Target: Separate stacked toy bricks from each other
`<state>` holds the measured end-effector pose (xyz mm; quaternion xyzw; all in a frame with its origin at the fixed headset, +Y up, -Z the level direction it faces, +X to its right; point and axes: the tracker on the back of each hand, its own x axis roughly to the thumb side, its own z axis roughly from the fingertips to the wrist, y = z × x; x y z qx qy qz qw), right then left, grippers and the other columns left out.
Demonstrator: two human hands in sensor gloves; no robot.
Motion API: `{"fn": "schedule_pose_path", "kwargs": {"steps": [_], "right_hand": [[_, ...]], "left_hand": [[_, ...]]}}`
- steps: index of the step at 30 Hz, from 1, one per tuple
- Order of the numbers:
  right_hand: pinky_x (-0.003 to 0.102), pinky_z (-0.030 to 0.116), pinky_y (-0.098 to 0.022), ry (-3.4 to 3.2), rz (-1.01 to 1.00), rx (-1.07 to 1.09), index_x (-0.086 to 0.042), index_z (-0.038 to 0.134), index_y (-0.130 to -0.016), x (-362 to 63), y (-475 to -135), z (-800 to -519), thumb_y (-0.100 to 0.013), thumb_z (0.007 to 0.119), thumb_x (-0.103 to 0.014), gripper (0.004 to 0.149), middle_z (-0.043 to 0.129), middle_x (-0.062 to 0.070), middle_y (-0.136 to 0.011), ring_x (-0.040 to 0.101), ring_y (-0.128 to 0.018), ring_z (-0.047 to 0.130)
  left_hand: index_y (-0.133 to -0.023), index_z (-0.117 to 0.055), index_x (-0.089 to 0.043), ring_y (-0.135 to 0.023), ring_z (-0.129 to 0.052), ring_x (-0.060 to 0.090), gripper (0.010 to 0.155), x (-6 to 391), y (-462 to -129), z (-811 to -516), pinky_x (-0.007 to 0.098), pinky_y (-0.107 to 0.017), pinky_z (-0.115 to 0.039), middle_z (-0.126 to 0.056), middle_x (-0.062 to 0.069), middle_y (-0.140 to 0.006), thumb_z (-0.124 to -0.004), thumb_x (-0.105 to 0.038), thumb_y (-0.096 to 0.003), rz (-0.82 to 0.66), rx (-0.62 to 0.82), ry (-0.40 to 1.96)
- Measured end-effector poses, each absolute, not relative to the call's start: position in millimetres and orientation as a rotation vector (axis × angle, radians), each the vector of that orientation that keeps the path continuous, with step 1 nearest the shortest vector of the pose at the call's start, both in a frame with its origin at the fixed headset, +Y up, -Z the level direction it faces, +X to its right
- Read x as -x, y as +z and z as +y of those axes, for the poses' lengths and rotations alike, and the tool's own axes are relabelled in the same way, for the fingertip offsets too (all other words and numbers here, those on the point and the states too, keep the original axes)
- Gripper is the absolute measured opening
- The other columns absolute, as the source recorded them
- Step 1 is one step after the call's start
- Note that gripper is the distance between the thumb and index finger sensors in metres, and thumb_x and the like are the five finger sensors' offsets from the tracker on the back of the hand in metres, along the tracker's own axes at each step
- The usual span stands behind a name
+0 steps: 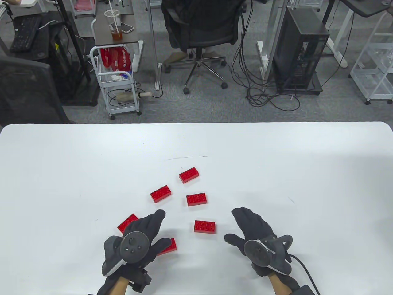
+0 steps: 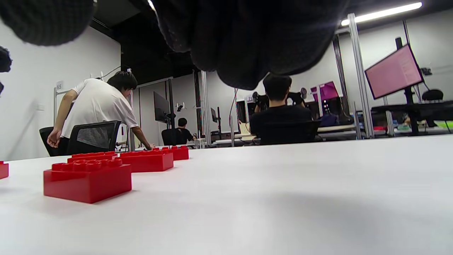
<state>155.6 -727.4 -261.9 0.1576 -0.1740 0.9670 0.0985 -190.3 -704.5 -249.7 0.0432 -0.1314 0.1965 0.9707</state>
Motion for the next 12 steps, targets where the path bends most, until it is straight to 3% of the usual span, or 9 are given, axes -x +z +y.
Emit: {"fn": "schedule_pose_path", "kwargs": {"steps": [12], "right_hand": [[0.051, 0.081, -0.061, 2.763, -0.483, -0.462, -0.02, 0.06, -0.106, -159.8, -264.0, -732.1, -0.039, 0.067, -0.066, 0.081, 0.073, 0.012, -0.105, 0.03, -0.087, 0.091]], "left_hand": [[-0.114, -0.052, -0.033, -0.102, -0.075, 0.029, 0.083, 188.9, -255.1, -716.7, 0.057, -0.079, -0.057, -0.068, 0.002, -0.115, -0.075, -0.061, -0.04, -0.221, -0.017, 0.335]]}}
